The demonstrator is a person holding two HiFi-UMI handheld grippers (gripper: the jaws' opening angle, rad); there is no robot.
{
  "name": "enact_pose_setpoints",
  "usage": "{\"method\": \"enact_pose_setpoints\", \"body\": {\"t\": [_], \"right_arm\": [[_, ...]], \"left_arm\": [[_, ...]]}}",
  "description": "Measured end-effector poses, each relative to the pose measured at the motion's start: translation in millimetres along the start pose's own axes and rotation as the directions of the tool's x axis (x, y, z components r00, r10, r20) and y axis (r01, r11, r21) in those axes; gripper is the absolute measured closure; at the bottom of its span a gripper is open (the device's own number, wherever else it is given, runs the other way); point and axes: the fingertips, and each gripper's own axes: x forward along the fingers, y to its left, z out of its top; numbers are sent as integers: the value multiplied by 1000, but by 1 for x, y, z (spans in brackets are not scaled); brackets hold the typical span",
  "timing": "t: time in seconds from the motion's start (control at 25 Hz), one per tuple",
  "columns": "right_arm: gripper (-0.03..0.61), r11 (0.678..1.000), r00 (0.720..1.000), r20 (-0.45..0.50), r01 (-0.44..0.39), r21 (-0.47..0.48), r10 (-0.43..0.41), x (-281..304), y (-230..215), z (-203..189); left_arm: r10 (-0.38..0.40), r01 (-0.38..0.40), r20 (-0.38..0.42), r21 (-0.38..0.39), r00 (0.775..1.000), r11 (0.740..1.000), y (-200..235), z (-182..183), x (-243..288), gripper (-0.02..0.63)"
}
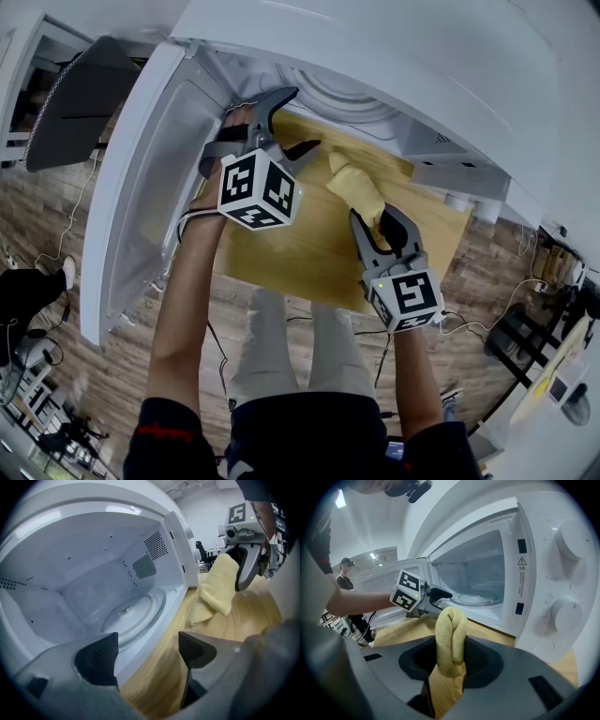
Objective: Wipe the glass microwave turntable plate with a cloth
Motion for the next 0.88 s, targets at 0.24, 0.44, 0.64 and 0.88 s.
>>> {"method": "enact_pose_setpoints", "body": {"t": [0.24,0.44,0.64,0.88], "right_arm": [[439,1000,1000,1,-1,1,1,2,-4,0],[439,1000,1000,1,3,8,-3,4,-6,-2],[439,1000,1000,5,5,15,-5,5,-8,-2],[439,1000,1000,17,5,10,-5,6,-11,4]], "left_arm": [[38,-38,26,14,999,999,1,0,1,215],[57,-59,37,44,998,997,0,-1,3,209],[74,-77,46,75,996,994,-2,-3,4,199],[90,-96,57,106,994,990,-4,-4,4,193]]}}
